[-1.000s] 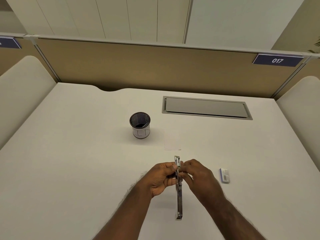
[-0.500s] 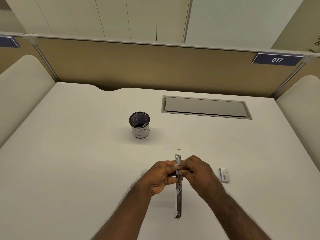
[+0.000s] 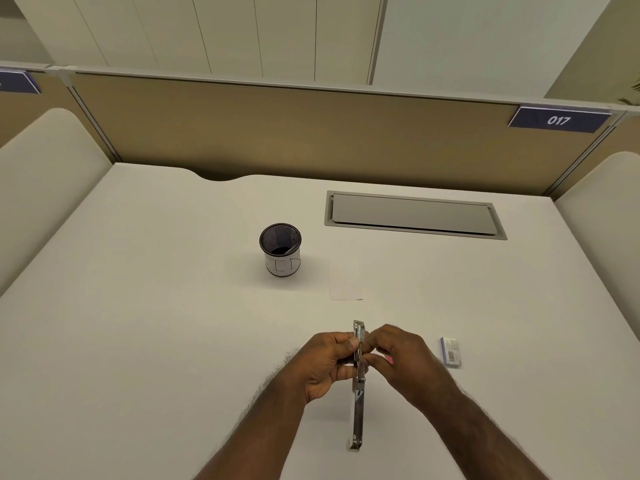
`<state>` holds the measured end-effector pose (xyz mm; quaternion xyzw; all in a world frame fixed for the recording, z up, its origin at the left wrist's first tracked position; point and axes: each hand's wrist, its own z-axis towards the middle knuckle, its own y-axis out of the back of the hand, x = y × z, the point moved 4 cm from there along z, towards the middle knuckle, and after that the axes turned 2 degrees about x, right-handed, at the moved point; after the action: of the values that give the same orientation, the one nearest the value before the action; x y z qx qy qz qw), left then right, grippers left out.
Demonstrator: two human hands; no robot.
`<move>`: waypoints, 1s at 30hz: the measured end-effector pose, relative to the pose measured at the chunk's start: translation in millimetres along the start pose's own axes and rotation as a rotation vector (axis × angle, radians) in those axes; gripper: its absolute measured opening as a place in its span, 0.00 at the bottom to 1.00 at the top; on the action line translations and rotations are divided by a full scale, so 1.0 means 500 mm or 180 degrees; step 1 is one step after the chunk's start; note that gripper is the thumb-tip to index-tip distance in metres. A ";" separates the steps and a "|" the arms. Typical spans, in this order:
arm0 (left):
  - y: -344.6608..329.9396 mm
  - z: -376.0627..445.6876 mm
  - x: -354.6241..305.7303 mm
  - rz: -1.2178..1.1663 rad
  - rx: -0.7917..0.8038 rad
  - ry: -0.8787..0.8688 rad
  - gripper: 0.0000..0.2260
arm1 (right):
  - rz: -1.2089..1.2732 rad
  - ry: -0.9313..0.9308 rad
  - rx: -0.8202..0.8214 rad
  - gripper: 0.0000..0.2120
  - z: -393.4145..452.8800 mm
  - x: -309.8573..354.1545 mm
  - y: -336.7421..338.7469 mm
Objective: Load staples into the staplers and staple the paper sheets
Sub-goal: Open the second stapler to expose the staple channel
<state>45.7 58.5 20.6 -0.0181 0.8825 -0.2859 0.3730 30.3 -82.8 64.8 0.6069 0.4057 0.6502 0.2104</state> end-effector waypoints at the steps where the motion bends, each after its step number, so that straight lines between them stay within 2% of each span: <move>1: -0.001 0.000 0.000 -0.0005 0.0009 -0.0003 0.10 | 0.0038 -0.0045 0.0022 0.04 0.000 -0.001 0.002; 8: -0.005 0.004 -0.019 0.0138 0.0101 -0.0050 0.10 | 0.0554 -0.0362 -0.0165 0.11 0.007 0.010 0.013; 10: -0.009 0.003 -0.023 0.0092 0.0114 -0.0079 0.10 | 0.0595 -0.0378 -0.0234 0.10 0.009 0.010 0.018; 14: -0.002 0.004 -0.031 -0.0028 -0.0024 -0.0151 0.11 | 0.0534 -0.0335 -0.0019 0.13 0.007 0.020 0.033; 19: 0.007 0.010 -0.042 -0.0165 -0.0118 -0.0225 0.10 | -0.0064 0.0039 0.0046 0.06 -0.021 0.038 0.018; 22: 0.008 0.007 -0.038 -0.0257 -0.0030 -0.0207 0.10 | 0.0054 0.0004 0.0042 0.06 -0.028 0.038 0.016; 25: 0.007 0.004 -0.034 -0.0255 0.0086 -0.0198 0.11 | 0.0537 -0.0085 -0.0201 0.04 -0.021 0.041 0.028; 28: 0.002 0.003 -0.033 -0.0219 0.0181 -0.0183 0.12 | 0.0448 -0.0198 -0.0552 0.08 -0.009 0.028 0.038; 30: -0.002 0.001 -0.033 -0.0192 0.0259 -0.0188 0.12 | 0.0260 -0.0197 -0.0483 0.10 -0.002 0.024 0.034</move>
<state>57.7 61.3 31.7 -0.0380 0.8578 -0.3320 0.3906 31.1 -83.9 85.5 0.6250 0.3235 0.6681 0.2415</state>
